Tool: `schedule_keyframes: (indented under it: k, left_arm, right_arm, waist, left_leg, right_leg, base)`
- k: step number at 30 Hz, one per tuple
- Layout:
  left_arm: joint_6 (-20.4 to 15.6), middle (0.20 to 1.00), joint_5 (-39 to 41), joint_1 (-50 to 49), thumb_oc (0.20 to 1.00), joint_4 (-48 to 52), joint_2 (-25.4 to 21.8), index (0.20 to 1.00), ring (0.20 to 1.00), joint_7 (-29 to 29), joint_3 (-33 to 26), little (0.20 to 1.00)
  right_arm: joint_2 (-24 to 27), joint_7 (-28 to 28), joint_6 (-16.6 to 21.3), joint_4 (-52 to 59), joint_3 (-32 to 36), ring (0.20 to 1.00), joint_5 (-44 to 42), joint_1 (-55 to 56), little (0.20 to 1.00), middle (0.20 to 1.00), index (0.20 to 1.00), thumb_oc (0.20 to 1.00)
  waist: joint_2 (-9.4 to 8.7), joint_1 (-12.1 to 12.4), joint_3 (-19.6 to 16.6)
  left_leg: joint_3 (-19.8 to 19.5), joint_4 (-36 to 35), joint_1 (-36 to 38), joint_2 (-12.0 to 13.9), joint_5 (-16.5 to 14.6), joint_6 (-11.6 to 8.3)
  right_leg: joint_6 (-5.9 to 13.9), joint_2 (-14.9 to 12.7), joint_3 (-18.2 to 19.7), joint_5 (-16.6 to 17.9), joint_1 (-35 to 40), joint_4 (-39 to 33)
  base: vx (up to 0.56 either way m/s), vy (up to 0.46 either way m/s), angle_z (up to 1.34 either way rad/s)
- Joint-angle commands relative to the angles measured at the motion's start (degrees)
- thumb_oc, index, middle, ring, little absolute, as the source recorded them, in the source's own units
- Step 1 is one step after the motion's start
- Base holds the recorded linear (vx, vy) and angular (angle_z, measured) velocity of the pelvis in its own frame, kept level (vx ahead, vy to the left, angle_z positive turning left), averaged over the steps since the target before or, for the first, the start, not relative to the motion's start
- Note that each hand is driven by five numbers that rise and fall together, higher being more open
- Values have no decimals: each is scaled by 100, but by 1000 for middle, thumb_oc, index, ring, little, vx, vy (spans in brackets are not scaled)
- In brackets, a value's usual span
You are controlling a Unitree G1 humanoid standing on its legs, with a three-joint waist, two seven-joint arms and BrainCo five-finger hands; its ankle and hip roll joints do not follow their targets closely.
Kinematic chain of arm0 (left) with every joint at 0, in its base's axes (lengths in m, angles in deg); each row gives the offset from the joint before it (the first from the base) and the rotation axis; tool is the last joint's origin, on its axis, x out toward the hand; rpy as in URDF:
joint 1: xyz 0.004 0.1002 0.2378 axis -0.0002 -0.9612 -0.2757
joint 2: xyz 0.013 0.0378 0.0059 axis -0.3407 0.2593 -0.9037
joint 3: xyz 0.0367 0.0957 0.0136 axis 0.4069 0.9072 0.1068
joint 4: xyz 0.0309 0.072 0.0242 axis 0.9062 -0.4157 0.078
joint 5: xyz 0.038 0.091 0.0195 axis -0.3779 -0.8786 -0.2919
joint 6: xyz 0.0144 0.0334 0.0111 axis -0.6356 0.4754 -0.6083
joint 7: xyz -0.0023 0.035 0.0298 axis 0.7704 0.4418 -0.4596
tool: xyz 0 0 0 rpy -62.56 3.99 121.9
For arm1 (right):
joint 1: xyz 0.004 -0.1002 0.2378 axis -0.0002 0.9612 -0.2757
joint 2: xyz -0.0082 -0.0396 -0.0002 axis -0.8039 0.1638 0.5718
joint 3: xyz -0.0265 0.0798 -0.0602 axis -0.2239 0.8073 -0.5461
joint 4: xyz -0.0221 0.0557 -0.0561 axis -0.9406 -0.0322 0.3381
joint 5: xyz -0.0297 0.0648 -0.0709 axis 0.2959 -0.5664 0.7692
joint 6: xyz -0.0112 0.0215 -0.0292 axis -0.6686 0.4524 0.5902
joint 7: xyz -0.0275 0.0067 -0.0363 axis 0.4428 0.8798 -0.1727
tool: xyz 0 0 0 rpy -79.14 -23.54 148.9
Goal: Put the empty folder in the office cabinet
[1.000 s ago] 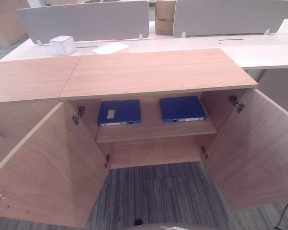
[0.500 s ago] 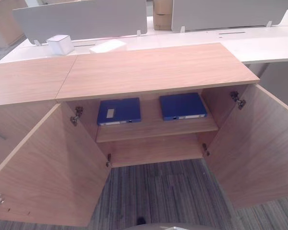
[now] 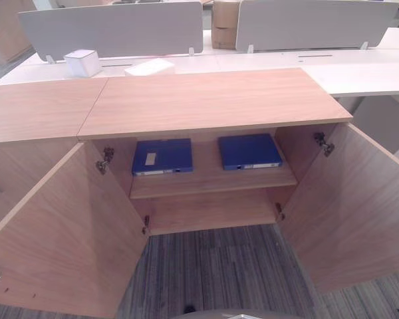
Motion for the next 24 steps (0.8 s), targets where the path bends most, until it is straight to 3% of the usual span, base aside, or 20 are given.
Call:
schedule_keyframes:
  k: [1, 2, 8, 13, 18, 20, 24]
  left_arm:
    - [-10, 1000, -79, 126, 1000, -359, -114, 1000, 1000, 51, -67, 1000]
    - [8, 1000, -98, 82, 1000, -365, -124, 1000, 1000, 145, -60, 1000]
    - [4, 1000, -172, -49, 1000, -332, -150, 1000, 1000, 331, -6, 1000]
    - [18, 1000, -252, -72, 1000, -308, -192, 1000, 1000, 438, -42, 1000]
    - [10, 1000, -263, -75, 1000, -310, -191, 1000, 1000, 446, -54, 1000]
    - [-26, 1000, -423, -88, 1000, -260, -135, 1000, 1000, 515, -181, 1000]
    - [-136, 1000, -691, -69, 1000, -102, -98, 1000, 1000, 534, -338, 1000]
  right_arm:
    - [-8, -677, 258, 337, -143, 1000, -1097, -200, 1000, 1000, 1000, 1000]
    - [-174, -1004, 164, 662, -329, 1000, -1446, -291, 1000, 1000, 1000, 1000]
    - [-470, -1415, 137, 1368, -771, 1000, -1892, -569, 1000, 1000, 1000, 1000]
    - [-663, -1757, 6, 2181, -1316, 1000, -1764, -587, 1000, 1000, 1000, 1000]
    - [-708, -1824, -25, 2335, -1410, 1000, -1750, -572, 1000, 1000, 1000, 1000]
    - [-1112, -2379, -286, 4030, -2295, 1000, -1475, 49, 1000, 1000, 1000, 1000]
    - [-1141, -3270, -560, 5749, -3378, 1000, -1072, 1219, 1000, 1000, 1000, 1000]
  waist:
    - [6, 142, -140]
    - [7, 173, -138]
    - [12, 271, -143]
    - [8, 305, -132]
    - [7, 307, -128]
    - [-4, 281, -81]
    - [-50, 259, -11]
  left_leg:
    - [123, -49, 161, 493, -505, -440]
    - [114, -49, 155, 493, -495, -441]
    - [82, -49, 148, 486, -472, -439]
    - [73, -49, 126, 487, -445, -440]
    - [71, -49, 123, 487, -441, -441]
    - [64, -49, 89, 495, -404, -435]
    - [31, -49, 78, 501, -399, -448]
  right_leg:
    - [419, -164, -164, -55, -143, -15]
    - [413, -165, -171, -54, -151, -15]
    - [405, -172, -177, -43, -167, -15]
    - [399, -180, -200, -19, -198, -15]
    - [399, -181, -200, -14, -203, -14]
    - [398, -194, -188, 18, -255, 9]
    - [395, -215, -241, -2, -267, 31]
  base:
    - [-20, -2, -3]
    - [-11, 1, -4]
    - [-3, 1, -4]
    - [-14, 4, -5]
    - [-11, 4, -11]
    - [-42, 9, -8]
    - [2, 9, -18]
